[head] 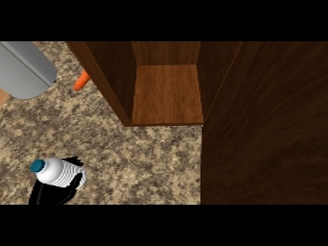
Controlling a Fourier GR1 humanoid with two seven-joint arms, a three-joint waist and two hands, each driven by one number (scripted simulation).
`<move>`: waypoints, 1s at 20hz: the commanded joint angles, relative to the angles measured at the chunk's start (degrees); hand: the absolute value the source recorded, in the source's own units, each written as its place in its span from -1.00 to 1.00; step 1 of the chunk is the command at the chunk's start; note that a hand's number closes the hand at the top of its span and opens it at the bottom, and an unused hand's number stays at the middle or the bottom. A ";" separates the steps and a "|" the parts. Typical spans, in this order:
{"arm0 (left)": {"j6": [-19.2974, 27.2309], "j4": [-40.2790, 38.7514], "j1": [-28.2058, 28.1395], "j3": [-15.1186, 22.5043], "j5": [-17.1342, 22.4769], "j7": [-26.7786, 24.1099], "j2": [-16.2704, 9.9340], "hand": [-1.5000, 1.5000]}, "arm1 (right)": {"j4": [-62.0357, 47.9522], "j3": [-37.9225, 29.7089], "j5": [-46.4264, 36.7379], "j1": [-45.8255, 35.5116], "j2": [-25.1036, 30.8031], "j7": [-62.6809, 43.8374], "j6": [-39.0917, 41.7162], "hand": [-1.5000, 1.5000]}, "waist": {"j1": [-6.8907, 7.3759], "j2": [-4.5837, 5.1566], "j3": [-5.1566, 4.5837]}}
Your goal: Pick up the bottled water, place it into the cabinet and close the cabinet
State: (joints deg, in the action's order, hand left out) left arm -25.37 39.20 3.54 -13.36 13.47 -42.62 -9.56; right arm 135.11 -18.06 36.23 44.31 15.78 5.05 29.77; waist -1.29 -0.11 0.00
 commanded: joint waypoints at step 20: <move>5.01 4.98 4.15 0.35 1.60 -1.63 0.88 1.00 | 11.18 -4.69 9.66 4.66 1.73 -2.98 -2.55 -1.00 | 1.12 -0.06 -0.04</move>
State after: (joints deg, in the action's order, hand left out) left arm -21.04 39.96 9.15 -14.75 16.03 -43.83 -9.85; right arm 134.90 -21.55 39.36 47.31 17.53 7.17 31.16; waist -0.76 -0.13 -0.07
